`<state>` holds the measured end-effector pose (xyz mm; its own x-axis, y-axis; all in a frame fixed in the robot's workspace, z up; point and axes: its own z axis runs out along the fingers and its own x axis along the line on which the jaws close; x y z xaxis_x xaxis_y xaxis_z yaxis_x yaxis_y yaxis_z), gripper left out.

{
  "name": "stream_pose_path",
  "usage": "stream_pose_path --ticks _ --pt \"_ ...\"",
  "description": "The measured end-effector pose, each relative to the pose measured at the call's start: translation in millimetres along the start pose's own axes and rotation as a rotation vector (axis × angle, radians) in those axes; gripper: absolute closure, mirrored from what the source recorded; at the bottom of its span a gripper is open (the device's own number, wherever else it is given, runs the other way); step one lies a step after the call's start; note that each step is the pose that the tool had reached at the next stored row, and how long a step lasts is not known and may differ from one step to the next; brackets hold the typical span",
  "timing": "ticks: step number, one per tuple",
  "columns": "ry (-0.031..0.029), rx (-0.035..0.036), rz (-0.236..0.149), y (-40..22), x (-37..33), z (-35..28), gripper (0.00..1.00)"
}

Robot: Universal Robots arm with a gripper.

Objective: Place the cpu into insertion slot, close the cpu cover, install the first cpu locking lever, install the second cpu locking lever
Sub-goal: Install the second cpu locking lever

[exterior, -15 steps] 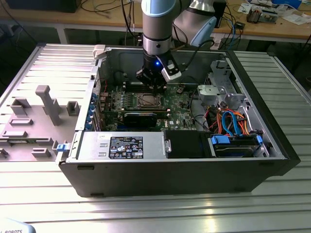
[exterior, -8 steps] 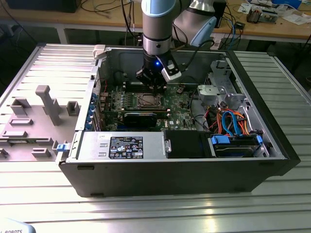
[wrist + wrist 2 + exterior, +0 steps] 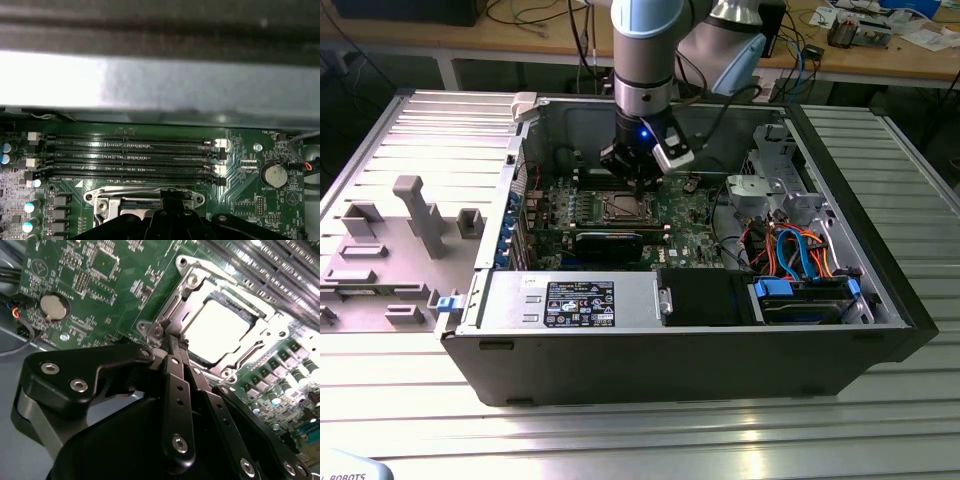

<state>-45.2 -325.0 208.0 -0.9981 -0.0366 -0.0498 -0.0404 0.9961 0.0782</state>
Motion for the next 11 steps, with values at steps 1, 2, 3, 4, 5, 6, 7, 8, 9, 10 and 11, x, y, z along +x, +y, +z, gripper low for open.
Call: stream_pose_path --ticks 1,2,3,4,5,6,7,8,9,10,11 --pt "-0.0001 -0.0001 0.0 -1.7 0.0 -0.1 0.89" --pt "0.0 -0.0001 0.0 -3.5 0.1 -0.3 0.89" --pt "0.0 0.0 0.0 -6.0 0.2 -0.5 0.89" --pt "0.0 0.0 0.0 -7.3 0.3 -0.6 0.89" --pt "-0.0001 0.0 0.0 -8.4 0.3 -0.7 0.89" --pt "-0.0001 -0.0002 0.0 -8.8 0.3 -0.7 0.89" --pt "0.0 0.0 0.0 -9.0 0.4 -0.8 0.89" --pt "0.0001 0.0001 0.0 -9.3 0.3 -1.3 0.89" --pt "0.0 0.0 0.0 -9.3 0.3 -2.1 0.89" --pt "0.0 0.0 0.0 -9.3 0.3 -3.4 0.89" --pt "0.0 0.0 0.0 -9.2 0.1 -5.5 0.89"
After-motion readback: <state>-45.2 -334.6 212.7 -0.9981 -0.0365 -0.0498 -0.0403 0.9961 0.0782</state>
